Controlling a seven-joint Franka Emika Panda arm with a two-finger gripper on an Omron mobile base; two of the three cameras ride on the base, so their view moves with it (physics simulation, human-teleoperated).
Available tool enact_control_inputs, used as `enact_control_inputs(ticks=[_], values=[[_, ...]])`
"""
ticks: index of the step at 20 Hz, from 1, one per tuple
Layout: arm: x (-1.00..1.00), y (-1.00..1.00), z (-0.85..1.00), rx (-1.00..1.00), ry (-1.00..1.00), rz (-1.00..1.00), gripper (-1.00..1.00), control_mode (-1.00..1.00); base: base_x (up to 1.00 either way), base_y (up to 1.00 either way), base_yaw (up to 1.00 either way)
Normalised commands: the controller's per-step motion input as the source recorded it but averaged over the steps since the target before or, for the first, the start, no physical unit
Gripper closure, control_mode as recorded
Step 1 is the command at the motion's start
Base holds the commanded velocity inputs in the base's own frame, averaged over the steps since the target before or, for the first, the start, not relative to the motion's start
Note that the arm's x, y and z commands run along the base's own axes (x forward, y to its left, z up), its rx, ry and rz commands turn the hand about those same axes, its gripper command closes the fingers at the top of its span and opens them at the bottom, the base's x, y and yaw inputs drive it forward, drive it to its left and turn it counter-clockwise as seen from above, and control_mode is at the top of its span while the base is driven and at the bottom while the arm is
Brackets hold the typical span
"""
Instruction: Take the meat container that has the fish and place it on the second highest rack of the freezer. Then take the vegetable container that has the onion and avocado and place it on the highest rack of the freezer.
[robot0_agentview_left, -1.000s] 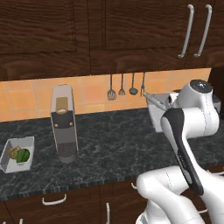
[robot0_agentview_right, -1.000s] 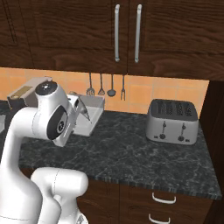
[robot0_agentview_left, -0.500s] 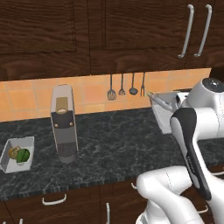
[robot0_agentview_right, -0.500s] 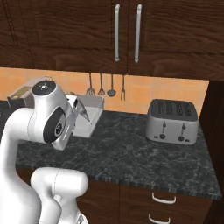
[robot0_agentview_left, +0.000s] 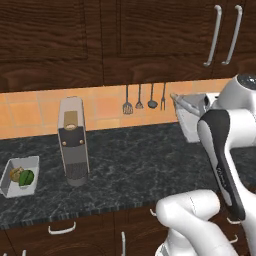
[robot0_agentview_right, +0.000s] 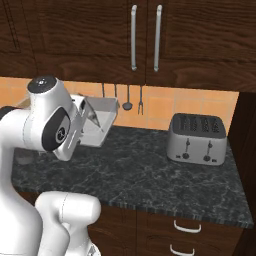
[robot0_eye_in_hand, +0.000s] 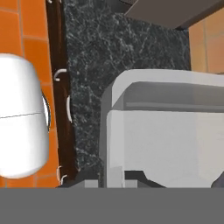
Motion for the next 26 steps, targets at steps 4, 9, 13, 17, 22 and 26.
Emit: enact_control_inputs(ticks=[4, 9, 13, 17, 22, 26], values=[[-0.07, 0.10, 0.15, 0.00, 0.00, -0.04, 1.00, -1.00, 0.00, 0.00, 0.00], [-0.08, 0.00, 0.00, 0.00, 0.00, 0.00, 1.00, 1.00, -0.65, 0.00, 0.02], [0.00, 0.00, 0.00, 0.00, 0.00, 0.00, 1.00, 1.00, -0.79, 0.05, 0.33], [0.00, 0.00, 0.00, 0.00, 0.00, 0.00, 1.00, 1.00, -0.33, 0.09, 0.69], [0.00, 0.00, 0.00, 0.00, 0.00, 0.00, 1.00, 1.00, -0.04, 0.10, 0.91], [0.00, 0.00, 0.00, 0.00, 0.00, 0.00, 1.00, 1.00, -0.09, 0.00, 0.98]])
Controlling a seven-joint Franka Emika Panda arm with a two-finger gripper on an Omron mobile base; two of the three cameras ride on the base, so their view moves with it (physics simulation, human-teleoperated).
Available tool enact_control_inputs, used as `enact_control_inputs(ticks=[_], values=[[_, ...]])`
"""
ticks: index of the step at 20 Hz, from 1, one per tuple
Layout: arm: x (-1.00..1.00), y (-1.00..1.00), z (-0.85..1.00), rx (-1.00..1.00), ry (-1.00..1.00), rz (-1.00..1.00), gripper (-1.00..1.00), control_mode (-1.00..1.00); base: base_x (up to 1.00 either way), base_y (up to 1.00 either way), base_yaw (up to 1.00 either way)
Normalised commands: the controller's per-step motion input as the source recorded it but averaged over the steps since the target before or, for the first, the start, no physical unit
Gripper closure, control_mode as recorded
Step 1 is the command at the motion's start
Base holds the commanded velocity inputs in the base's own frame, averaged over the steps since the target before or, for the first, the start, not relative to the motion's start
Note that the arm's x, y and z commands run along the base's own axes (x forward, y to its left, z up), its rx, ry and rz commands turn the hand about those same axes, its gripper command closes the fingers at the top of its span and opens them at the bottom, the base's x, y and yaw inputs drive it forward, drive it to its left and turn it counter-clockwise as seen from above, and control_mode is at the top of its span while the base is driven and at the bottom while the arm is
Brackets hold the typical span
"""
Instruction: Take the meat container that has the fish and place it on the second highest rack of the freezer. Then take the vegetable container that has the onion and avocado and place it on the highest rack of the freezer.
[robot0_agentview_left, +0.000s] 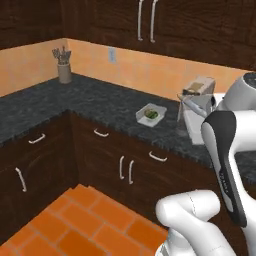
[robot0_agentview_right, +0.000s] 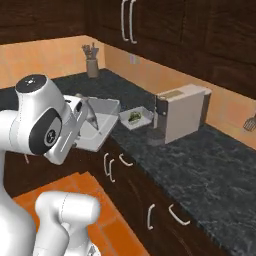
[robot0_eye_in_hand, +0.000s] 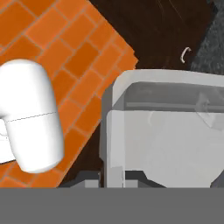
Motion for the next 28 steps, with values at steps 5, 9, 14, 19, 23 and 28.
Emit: enact_control_inputs(ticks=[5, 9, 14, 19, 23, 28], values=[[0.00, 0.00, 0.00, 0.00, 0.00, 0.00, 1.00, 1.00, -0.01, 0.00, 0.99], [0.00, 0.00, 0.00, 0.00, 0.00, 0.00, 1.00, 1.00, 0.00, 0.09, 0.96], [0.00, 0.00, 0.00, 0.00, 0.00, 0.00, 1.00, 1.00, 0.00, 0.07, 0.96], [0.00, 0.00, 0.00, 0.00, 0.00, 0.00, 1.00, 1.00, 0.00, 0.11, 0.94], [0.00, 0.00, 0.00, 0.00, 0.00, 0.00, 1.00, 1.00, 0.00, 0.12, 0.94], [0.00, 0.00, 0.00, 0.00, 0.00, 0.00, 1.00, 1.00, 0.00, 0.16, 0.92]])
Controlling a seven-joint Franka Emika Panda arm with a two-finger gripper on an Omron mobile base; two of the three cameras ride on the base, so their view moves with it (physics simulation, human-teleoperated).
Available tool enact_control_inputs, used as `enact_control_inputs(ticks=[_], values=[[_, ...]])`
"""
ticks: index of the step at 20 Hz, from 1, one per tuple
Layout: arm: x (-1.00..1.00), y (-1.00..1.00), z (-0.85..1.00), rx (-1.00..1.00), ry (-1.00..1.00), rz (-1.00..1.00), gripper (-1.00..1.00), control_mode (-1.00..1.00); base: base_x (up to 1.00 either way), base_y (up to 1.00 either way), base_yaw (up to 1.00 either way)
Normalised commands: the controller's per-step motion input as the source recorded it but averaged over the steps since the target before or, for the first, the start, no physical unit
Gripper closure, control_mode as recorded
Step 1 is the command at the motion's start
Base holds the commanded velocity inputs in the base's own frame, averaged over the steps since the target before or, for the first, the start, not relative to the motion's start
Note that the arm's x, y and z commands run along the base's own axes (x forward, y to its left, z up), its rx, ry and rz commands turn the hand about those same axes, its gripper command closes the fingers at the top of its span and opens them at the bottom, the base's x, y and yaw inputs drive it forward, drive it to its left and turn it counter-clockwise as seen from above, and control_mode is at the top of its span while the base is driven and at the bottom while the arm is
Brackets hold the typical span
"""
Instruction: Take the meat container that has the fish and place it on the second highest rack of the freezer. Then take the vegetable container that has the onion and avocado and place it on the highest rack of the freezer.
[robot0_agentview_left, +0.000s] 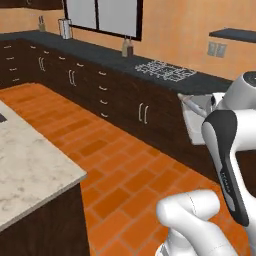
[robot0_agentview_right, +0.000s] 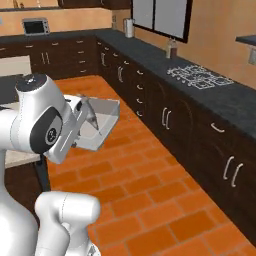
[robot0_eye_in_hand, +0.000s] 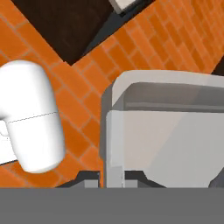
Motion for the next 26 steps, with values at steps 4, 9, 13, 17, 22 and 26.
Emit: enact_control_inputs(ticks=[4, 9, 13, 17, 22, 26], values=[[0.00, 0.00, 0.00, 0.00, 0.00, 0.00, 1.00, 1.00, 0.00, 0.20, 0.91], [0.00, 0.00, 0.00, 0.00, 0.00, 0.00, 1.00, 1.00, 0.00, 0.18, 0.92], [0.00, 0.00, 0.00, 0.00, 0.00, 0.00, 1.00, 1.00, 0.00, 0.18, 0.92], [0.00, 0.00, 0.00, 0.00, 0.00, 0.00, 1.00, 1.00, 0.00, 0.18, 0.93], [0.00, 0.00, 0.00, 0.00, 0.00, 0.00, 1.00, 1.00, 0.00, 0.18, 0.92], [0.00, 0.00, 0.00, 0.00, 0.00, 0.00, 1.00, 1.00, 0.00, 0.19, 0.92]])
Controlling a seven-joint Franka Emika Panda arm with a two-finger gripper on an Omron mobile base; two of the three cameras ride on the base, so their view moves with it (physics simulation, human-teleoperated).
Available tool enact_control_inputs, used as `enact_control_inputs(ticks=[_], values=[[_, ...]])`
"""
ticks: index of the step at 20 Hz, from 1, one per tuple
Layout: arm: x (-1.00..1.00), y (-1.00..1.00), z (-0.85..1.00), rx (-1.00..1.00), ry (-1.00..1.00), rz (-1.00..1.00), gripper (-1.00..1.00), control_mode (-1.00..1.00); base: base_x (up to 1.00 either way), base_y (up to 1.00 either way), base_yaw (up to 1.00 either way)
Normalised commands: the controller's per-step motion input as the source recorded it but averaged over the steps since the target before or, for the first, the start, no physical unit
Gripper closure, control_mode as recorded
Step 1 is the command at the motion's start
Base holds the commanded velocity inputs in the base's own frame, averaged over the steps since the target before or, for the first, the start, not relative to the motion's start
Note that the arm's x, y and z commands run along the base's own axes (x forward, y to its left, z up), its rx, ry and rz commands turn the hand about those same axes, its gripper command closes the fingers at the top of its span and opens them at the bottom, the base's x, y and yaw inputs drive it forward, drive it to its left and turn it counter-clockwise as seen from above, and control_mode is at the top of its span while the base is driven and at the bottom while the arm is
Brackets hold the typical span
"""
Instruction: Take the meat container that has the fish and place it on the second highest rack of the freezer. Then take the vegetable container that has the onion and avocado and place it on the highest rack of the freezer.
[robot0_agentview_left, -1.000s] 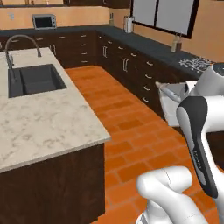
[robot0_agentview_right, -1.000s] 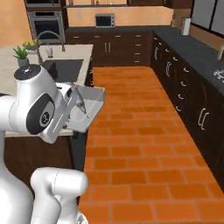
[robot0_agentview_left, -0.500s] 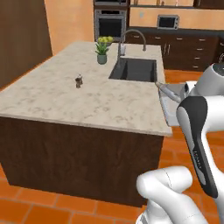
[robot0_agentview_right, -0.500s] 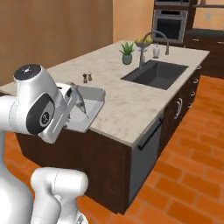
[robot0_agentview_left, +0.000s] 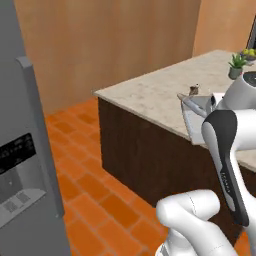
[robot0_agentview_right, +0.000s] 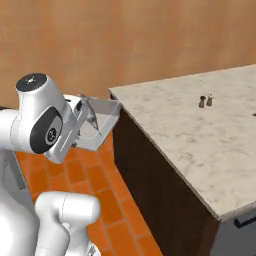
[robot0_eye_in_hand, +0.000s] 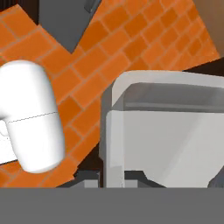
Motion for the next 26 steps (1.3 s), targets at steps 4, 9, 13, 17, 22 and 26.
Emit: enact_control_inputs(ticks=[4, 9, 13, 17, 22, 26], values=[[0.00, 0.00, 0.00, 0.00, 0.00, 0.00, 1.00, 1.00, 0.00, 0.19, 0.91], [0.00, 0.00, 0.00, 0.00, 0.00, 0.00, 1.00, 1.00, 0.00, 0.08, 0.61], [0.00, 0.00, 0.00, 0.00, 0.00, 0.00, 1.00, 1.00, 0.32, -0.15, 0.24], [0.00, 0.00, 0.00, 0.00, 0.00, 0.00, 1.00, 1.00, 0.50, -0.40, 0.16], [0.00, 0.00, 0.00, 0.00, 0.00, 0.00, 1.00, 1.00, 0.29, -0.48, 0.13], [0.00, 0.00, 0.00, 0.00, 0.00, 0.00, 1.00, 1.00, 0.43, -0.50, 0.15]])
